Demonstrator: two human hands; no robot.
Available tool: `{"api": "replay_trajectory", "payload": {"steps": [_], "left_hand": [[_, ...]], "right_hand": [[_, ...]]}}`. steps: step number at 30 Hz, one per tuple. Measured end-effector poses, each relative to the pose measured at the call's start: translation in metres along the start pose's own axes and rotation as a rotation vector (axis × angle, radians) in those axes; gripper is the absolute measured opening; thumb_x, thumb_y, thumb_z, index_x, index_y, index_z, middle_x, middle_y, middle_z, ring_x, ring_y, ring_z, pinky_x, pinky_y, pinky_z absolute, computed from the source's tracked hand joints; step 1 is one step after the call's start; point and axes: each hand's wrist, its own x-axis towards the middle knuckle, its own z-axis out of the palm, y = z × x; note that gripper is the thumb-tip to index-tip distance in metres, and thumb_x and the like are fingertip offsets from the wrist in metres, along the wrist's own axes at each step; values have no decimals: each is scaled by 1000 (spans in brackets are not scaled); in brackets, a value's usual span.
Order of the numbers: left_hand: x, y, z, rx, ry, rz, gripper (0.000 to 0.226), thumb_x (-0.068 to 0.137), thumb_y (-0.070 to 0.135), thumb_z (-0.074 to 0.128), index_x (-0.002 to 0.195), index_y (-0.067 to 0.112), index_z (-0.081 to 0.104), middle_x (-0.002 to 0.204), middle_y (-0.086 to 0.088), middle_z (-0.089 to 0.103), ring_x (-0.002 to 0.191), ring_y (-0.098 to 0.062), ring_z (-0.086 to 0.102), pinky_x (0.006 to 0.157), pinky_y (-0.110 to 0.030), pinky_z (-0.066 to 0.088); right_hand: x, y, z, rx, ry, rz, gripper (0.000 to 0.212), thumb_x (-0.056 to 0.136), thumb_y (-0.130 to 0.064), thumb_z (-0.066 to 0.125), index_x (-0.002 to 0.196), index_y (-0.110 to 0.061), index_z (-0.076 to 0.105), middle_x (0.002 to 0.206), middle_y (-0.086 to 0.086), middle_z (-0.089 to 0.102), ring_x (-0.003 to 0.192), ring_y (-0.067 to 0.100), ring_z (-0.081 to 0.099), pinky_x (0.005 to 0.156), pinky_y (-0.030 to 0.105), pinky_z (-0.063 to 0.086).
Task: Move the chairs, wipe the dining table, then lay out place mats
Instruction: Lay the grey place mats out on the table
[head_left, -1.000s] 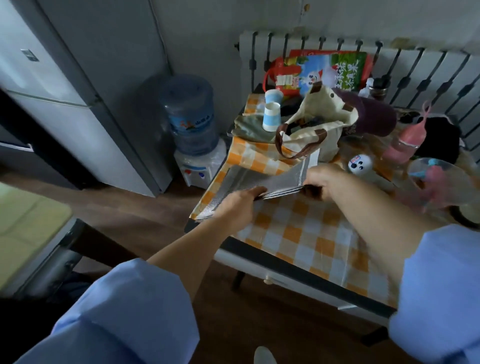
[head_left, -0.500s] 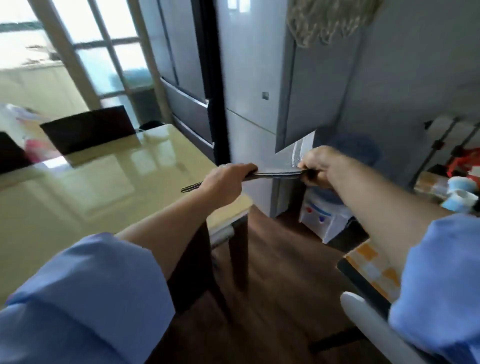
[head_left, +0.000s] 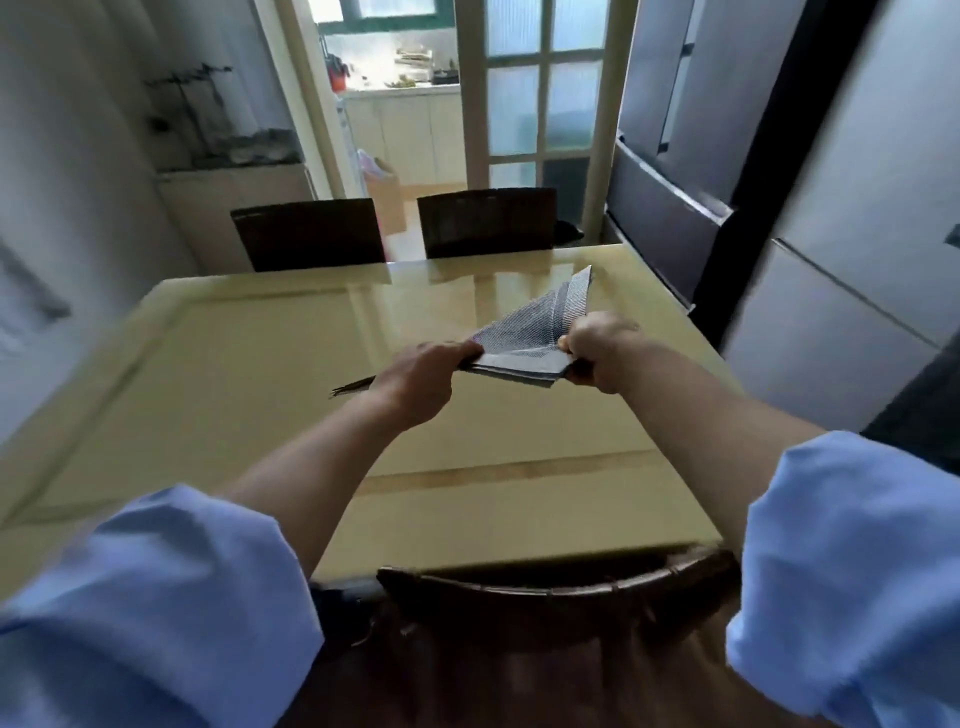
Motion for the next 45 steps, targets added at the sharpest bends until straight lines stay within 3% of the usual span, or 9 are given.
{"api": "replay_trajectory", "payload": {"steps": [11,18,22,25,27,29,31,36,45], "left_hand": [[19,-111,22,215,-43,-287,67,86,-5,33,144,28,35,146,4,45,124,-27,52,92,-36,44],[28,-159,61,194,-134,-350,65,89,-3,33,147,26,29,150,6,39,127,-24,50,93,-34,44],[34,-178,97,116,-236,-322,62,92,0,33,147,27,27,150,5,38,128,-24,49,100,-36,44],[37,-188,121,18,-333,-320,66,88,-5,34,145,30,34,147,2,44,127,-25,50,103,-39,42],[38,-190,131,-45,-434,-329,59,90,1,38,140,31,40,142,-1,49,124,-27,50,101,-40,43],[40,-190,137,-73,-558,-312,52,90,14,53,138,31,44,143,-1,45,123,-27,49,101,-40,44],[40,-191,137,-138,-628,-305,58,83,29,68,138,30,46,144,3,39,125,-23,48,103,-37,42],[37,-220,138,-22,-472,-284,55,88,25,63,140,28,43,148,4,36,134,-19,34,107,-40,37],[33,-243,157,-81,-282,-268,41,80,22,71,121,26,64,117,9,59,104,-16,46,82,-28,41]], "right_hand": [[122,-9,134,-98,-290,-11,33,93,5,36,73,-18,47,74,4,53,58,17,52,34,16,47],[171,13,185,-115,-357,4,31,94,5,34,100,-21,50,97,12,55,77,24,54,54,29,46],[197,40,194,-106,-286,47,24,92,1,44,101,-20,53,98,12,58,82,25,55,59,32,47],[212,62,191,-270,-169,69,3,89,-8,59,88,-11,58,101,12,62,88,26,61,76,41,54],[214,71,187,-447,-177,71,13,84,-12,68,94,-8,60,112,14,62,101,30,63,92,42,52],[209,75,185,-738,-207,31,55,79,-23,74,127,-9,51,133,14,52,121,32,52,104,42,43],[200,76,186,-996,-271,-43,77,77,-37,75,142,-19,39,148,10,35,134,32,36,111,39,34],[188,95,202,-1168,-460,-106,86,75,-41,75,147,-24,31,155,4,26,140,33,25,114,43,29],[180,115,207,-1223,-215,-268,69,68,-31,82,128,-32,48,137,-4,42,124,25,38,98,40,42]]}}
